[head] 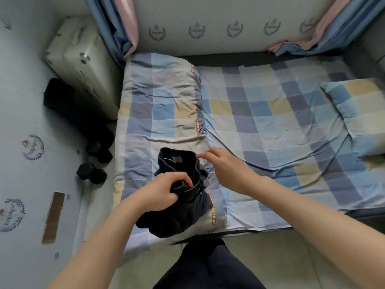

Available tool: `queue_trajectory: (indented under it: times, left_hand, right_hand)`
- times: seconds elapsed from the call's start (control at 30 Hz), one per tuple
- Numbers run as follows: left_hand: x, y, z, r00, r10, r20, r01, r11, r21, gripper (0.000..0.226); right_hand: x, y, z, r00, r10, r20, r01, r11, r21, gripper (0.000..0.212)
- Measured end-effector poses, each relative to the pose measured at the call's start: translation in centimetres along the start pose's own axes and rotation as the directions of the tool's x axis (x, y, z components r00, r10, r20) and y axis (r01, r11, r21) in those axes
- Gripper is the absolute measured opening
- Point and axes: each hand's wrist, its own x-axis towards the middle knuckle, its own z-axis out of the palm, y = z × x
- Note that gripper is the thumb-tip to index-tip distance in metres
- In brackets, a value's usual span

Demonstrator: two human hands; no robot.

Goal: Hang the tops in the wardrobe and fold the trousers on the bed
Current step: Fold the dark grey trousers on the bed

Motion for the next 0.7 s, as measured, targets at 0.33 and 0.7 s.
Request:
queue_trajectory:
  times: [0.33, 0.7]
  left_hand:
    - [-2.3, 6.9, -7.2, 0.974, 0.224, 0.037, -0.226, 0.934, 0.276, 0.056]
    - [1.6, 11.6, -3.1, 0.955, 0.288, 0.066, -0.264, 0.731, 0.629, 0.097]
  right_hand:
    - [-1.1, 3.7, -2.0, 0.886, -0.035, 0.462, 0.294, 0.813, -0.503, 0.043]
    - [-16.2, 11.7, -12.7, 0.973, -0.229, 0.006, 0.179, 0.743, -0.645, 0.025]
